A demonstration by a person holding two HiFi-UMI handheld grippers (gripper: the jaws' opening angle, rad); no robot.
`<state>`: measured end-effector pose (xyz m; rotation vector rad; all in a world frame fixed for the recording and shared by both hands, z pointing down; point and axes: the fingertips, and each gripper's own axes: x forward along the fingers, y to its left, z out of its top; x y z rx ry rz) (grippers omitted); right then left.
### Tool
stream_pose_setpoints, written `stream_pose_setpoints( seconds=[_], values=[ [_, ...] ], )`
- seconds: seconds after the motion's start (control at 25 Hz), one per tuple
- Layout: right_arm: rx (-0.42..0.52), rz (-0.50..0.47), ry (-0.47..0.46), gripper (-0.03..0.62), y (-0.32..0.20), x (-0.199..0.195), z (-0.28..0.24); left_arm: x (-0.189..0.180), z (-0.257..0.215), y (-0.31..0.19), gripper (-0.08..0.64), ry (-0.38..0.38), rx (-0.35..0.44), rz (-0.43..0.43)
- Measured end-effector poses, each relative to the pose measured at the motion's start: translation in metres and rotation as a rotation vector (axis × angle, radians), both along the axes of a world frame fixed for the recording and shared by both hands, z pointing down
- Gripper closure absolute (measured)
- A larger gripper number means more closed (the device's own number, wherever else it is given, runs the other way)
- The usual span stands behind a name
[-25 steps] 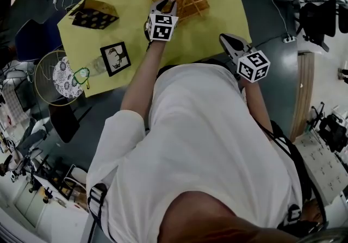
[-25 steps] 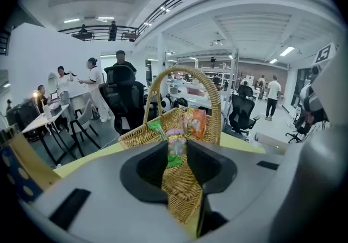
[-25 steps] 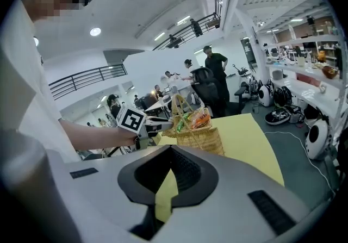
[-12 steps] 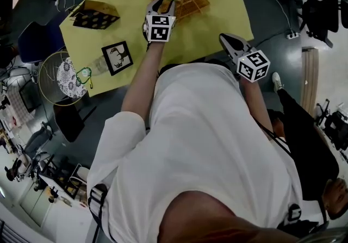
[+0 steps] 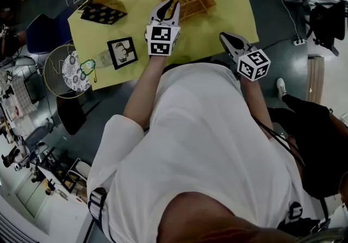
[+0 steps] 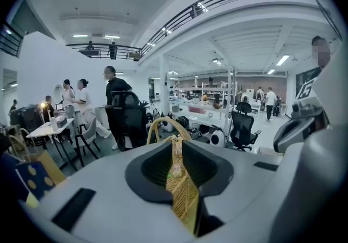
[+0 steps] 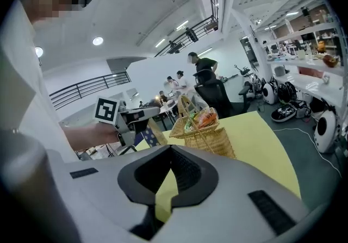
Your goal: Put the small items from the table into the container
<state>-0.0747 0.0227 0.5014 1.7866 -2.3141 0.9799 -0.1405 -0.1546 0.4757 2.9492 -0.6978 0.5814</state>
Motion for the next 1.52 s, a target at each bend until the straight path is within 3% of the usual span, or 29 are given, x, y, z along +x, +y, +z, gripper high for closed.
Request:
stream_pose_setpoints(
  seconds=[0.32,0.68,0.92,1.32,1.52],
  values=[
    [0.056,-0.025,0.003,0.577,0.0,0.003,-0.011,-0.009,-0.034,0.027,0.551,0.056,0.024,-0.016],
    [0.127,-0.055,0.031,0.577,0.017,0.017,-0.051,-0.011,-0.067,0.076,0.551,0.19,-0.074,-0.008],
    [0.142,-0.063,0.036,0.577,0.017,0.019,-0.057,-0.022,-0.062,0.085,0.552,0.191,-0.083,-0.052],
    [0.211,-0.13,0.122,0.577,-0.001,0.012,-0.077,-0.052,-0.051,0.094,0.552,0.207,-0.172,-0.131],
    [0.235,-0.172,0.127,0.577,-0.003,0.002,-0.083,-0.063,-0.055,0.102,0.552,0.192,-0.157,-0.149]
  ],
)
